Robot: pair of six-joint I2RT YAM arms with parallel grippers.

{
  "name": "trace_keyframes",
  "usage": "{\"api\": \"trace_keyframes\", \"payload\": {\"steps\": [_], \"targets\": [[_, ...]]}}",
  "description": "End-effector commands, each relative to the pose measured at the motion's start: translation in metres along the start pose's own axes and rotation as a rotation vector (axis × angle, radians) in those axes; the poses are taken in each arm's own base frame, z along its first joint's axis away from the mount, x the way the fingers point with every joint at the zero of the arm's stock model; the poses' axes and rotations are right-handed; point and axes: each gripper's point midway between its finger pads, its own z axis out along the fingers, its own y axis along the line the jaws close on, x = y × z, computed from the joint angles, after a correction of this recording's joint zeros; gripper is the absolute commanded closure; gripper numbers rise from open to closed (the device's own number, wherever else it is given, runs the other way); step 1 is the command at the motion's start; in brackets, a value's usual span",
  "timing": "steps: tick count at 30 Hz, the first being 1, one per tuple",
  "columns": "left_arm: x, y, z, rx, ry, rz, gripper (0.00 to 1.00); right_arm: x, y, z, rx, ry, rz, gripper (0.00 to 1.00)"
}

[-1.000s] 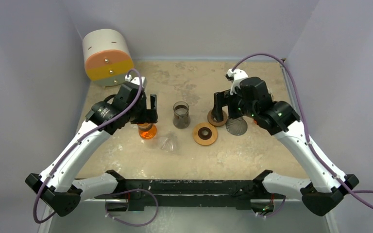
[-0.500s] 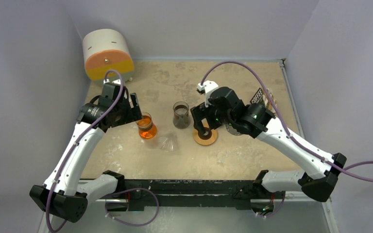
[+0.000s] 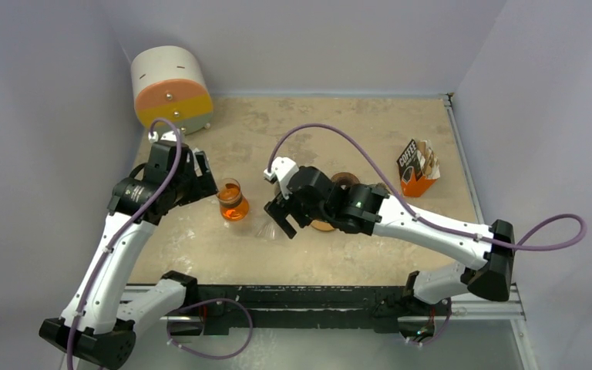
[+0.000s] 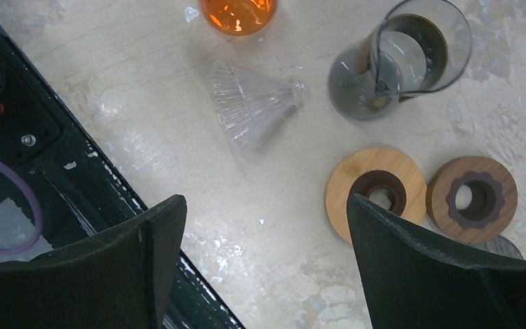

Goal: Place the coffee filter in the dripper
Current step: Pick up the coffee dripper from the center of the board.

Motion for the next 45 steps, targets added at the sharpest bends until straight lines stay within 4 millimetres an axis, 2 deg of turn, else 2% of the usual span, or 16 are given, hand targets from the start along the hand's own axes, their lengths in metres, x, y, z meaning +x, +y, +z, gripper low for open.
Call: {"api": "trace_keyframes", "payload": {"steps": [1,4,7,11,16,20,29,37,45], "targets": [[-0.013,0.007,-0.015,-0.01,-0.077,-0.024,0.21,-0.012,0.008,0.019,0.017,-0.082,-0.09,0.11],[-0.017,0.009,-0.024,-0.005,-0.109,-0.025,0.21,-0.007,0.019,0.035,-0.02,-0.088,-0.112,0.14],[-0.019,0.01,-0.031,0.003,-0.128,-0.028,0.2,0.001,0.029,0.053,-0.037,-0.094,-0.169,0.21],[-0.021,0.012,-0.038,0.004,-0.14,-0.03,0.2,0.006,0.04,0.075,-0.009,-0.136,-0.255,0.22],[-0.023,0.013,-0.043,0.002,-0.15,-0.026,0.19,0.01,0.043,0.098,0.039,-0.139,-0.281,0.25],[-0.023,0.015,-0.046,0.001,-0.154,-0.02,0.2,0.018,0.038,0.114,0.089,-0.118,-0.278,0.29],[-0.021,0.015,-0.045,-0.001,-0.147,-0.017,0.19,0.031,0.028,0.133,0.172,-0.073,-0.279,0.39],[-0.019,0.014,-0.041,0.004,-0.134,-0.013,0.19,0.039,0.023,0.138,0.203,-0.058,-0.276,0.42],[-0.019,0.013,-0.042,0.009,-0.134,-0.011,0.19,0.044,0.019,0.145,0.236,-0.041,-0.272,0.52]]}}
